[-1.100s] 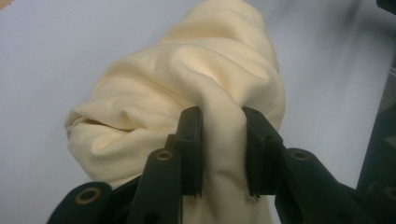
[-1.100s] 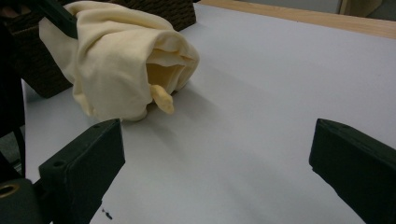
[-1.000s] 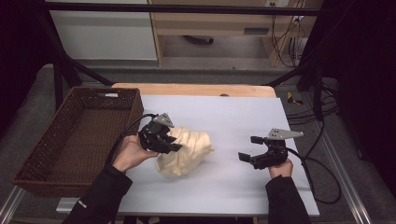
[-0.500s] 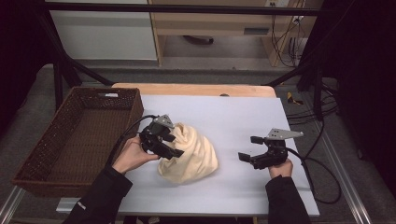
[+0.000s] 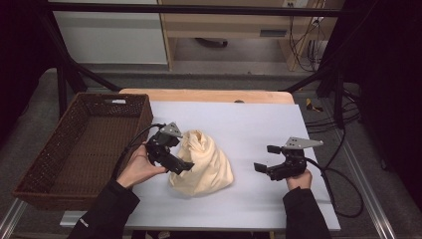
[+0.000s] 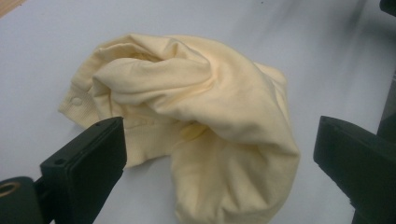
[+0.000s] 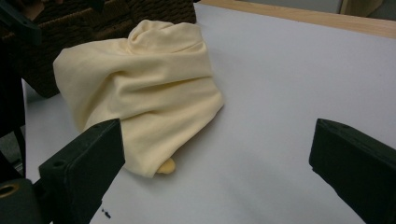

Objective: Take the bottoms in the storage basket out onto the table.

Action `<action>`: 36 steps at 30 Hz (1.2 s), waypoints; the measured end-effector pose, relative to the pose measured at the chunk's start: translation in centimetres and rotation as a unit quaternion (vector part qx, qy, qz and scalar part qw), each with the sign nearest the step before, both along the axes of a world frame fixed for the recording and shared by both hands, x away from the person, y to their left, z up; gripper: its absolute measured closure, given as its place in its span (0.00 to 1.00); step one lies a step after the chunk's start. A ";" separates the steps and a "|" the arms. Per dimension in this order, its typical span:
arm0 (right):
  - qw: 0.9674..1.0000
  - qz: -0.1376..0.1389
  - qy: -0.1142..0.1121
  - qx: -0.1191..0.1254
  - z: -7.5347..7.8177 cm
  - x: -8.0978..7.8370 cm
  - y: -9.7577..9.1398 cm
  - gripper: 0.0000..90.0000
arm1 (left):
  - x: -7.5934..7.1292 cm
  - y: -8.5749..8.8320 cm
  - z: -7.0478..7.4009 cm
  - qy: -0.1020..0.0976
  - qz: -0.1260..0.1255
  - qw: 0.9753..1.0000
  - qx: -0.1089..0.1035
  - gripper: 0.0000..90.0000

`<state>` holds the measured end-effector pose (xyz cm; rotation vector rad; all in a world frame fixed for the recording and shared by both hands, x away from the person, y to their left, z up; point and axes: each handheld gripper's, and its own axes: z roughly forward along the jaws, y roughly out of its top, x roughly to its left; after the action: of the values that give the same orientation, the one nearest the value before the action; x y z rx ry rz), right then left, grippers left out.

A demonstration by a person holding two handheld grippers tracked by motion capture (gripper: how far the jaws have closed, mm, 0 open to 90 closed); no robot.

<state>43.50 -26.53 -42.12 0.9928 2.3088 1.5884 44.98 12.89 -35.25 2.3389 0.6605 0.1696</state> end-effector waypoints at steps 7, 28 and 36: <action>1.000 0.000 0.000 0.000 0.0 0.0 0.0 0.04 | -0.4 1.1 0.3 -0.009 0.014 1.000 -0.012 0.01; 1.000 0.000 0.000 -0.001 0.0 0.0 0.0 0.04 | -1.4 4.8 1.1 -0.030 0.043 0.998 -0.031 0.02; 1.000 -0.001 0.000 -0.002 0.0 0.0 0.0 0.04 | -1.6 6.3 1.3 -0.032 0.059 0.997 -0.034 0.02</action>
<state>43.53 -26.57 -42.11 0.9935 2.3095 1.5837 43.42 19.15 -33.98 2.2216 0.7607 0.2711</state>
